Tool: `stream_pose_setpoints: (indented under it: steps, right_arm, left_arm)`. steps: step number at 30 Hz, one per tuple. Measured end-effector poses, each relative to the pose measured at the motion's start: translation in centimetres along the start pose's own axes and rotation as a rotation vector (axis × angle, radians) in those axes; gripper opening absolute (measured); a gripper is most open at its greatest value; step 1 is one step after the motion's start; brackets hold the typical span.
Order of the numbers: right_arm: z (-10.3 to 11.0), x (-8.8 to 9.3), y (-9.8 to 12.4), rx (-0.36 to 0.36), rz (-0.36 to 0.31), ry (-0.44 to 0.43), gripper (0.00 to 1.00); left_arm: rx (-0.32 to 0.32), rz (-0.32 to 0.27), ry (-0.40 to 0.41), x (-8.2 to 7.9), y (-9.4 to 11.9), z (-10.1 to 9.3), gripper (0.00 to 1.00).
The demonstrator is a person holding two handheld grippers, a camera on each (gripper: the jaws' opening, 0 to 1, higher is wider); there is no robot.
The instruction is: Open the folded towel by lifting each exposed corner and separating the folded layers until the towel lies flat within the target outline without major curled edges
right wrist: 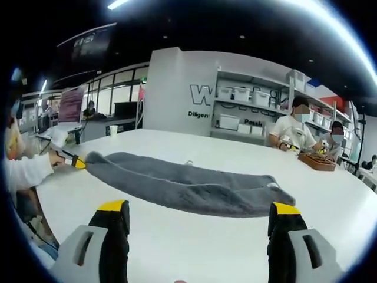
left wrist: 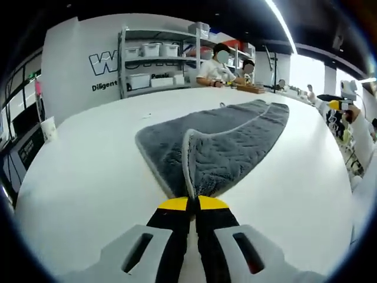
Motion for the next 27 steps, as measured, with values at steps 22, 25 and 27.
stream_pose_setpoints:
  steps: [22,25,27]
  right_arm:
    - [-1.0,1.2,0.0,0.013,0.024,-0.025,0.99]
    - [-1.2,1.4,0.0,0.019,0.026,-0.033,0.99]
    - [-1.2,1.5,0.1,0.021,0.029,-0.034,0.99]
  left_arm:
    - [-0.035,-0.127,-0.055,-1.0,3.3,-0.6,0.32]
    - [0.007,-0.167,-0.052,-1.6,4.5,-1.6,0.39]
    - [0.019,-0.183,-0.051,-1.9,5.2,-2.3,0.48]
Point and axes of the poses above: the point that each gripper's makers call its tool centre point, and the gripper's own axes: y roughly backward along the fingers, z roughly to its left, x roughly out of its underside, the point moved 10 cm from there along y, roughly backward along the fingers, and after that the axes turned 15 degrees about y, right-handed, at the moved point
